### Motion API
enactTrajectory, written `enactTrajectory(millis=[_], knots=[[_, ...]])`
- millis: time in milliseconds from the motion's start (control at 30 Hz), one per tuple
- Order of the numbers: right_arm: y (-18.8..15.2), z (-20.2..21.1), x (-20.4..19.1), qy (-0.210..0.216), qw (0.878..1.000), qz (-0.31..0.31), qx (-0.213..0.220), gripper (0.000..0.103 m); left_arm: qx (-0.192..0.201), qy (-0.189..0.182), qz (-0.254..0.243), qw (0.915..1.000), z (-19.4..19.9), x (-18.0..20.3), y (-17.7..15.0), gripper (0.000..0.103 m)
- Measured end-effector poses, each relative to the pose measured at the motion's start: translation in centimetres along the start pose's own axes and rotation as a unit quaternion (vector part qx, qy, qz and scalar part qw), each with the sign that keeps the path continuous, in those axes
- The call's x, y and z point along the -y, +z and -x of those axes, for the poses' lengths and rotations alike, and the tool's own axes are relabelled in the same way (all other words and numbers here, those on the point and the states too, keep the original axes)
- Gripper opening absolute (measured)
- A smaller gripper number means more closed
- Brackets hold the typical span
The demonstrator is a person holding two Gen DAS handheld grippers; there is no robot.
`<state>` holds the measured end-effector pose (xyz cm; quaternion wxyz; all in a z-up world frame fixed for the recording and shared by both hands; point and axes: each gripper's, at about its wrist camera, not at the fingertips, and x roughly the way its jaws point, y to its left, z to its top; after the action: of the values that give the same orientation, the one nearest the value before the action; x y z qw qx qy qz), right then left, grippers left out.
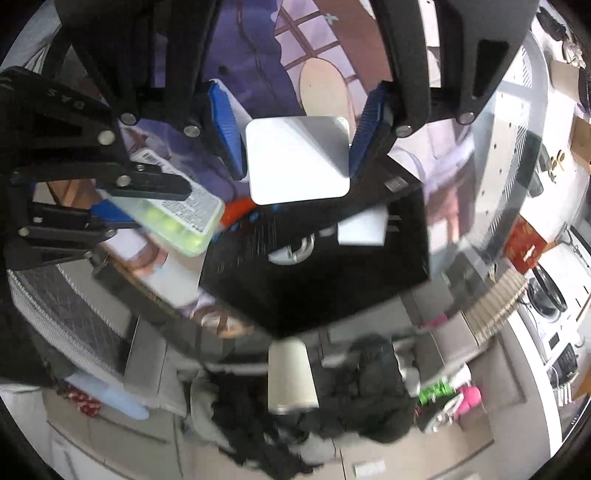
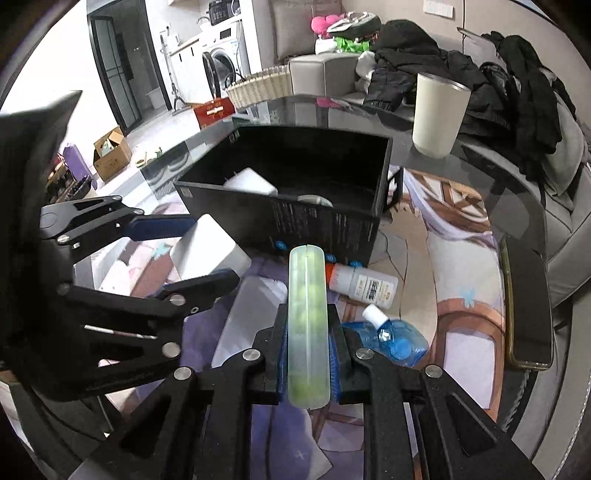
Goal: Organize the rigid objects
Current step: 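Lift the charger and battery case up over the black box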
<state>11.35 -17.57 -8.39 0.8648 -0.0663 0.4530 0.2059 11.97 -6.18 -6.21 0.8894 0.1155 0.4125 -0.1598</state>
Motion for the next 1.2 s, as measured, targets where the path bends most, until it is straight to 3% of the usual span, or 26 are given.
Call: enactTrajectory(millis=[133,267,433,567,700,1200], knots=[[0.7,1.9,-0.8,0.0,0.999,0.01,0.053,0.017,0.052,0.002,0.001,0.9986,2.5,-0.8,0.3,0.056],[1.1,4.3,-2.0,-0.013,0.992,0.032,0.125,0.017,0.131,0.013,-0.008,0.9913,6.1,-1.2,0.1,0.056],[1.1,7.9,-3.2,-0.046,0.971,0.054,0.228,0.017,0.203,0.024,-0.006,0.9788,9.6,-1.7,0.1,0.056],[0.6,10.3,-4.1,-0.057,0.954,0.067,0.286,0.017,0.25,0.03,0.002,0.9677,11.8,-2.4,-0.2,0.056],[0.3,11.0,-4.4,-0.047,0.949,0.066,0.304,0.017,0.266,0.032,0.004,0.9634,12.6,-2.9,-0.5,0.056],[1.5,10.8,-4.1,-0.041,0.951,0.053,0.301,0.017,0.277,0.029,0.024,0.96,12.3,-3.3,0.8,0.056]])
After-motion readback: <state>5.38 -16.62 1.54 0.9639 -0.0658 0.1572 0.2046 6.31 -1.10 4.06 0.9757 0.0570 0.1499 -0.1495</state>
